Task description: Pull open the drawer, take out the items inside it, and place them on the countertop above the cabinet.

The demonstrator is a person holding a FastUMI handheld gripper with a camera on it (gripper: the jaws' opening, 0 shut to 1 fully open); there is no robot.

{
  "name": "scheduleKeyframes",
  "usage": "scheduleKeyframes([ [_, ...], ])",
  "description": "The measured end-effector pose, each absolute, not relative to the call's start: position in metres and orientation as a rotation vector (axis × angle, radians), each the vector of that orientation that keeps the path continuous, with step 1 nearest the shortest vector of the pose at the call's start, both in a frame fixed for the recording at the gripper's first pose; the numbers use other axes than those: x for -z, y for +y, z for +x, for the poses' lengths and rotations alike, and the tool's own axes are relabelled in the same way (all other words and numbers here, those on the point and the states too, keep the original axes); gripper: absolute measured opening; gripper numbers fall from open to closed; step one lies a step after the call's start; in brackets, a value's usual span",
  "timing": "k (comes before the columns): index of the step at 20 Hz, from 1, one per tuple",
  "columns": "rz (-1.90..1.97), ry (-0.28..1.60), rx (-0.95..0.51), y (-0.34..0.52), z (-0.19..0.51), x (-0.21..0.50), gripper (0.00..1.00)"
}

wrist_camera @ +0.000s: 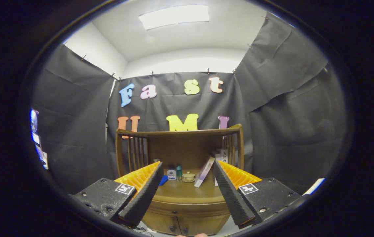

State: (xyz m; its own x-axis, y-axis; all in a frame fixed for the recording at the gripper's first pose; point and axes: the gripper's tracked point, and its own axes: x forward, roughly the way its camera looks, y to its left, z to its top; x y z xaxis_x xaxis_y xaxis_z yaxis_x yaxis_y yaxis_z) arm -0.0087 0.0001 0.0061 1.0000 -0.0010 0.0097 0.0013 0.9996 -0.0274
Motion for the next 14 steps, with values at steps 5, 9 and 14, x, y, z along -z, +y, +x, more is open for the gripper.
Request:
scheduleKeyframes([
  [5, -0.026, -0.008, -0.014, 0.006, -0.006, -0.005, 0.99],
  [9, -0.024, 0.004, -0.015, 0.010, -0.001, 0.002, 0.99],
  [14, -0.036, 0.029, -0.007, 0.005, 0.006, 0.020, 0.99],
])
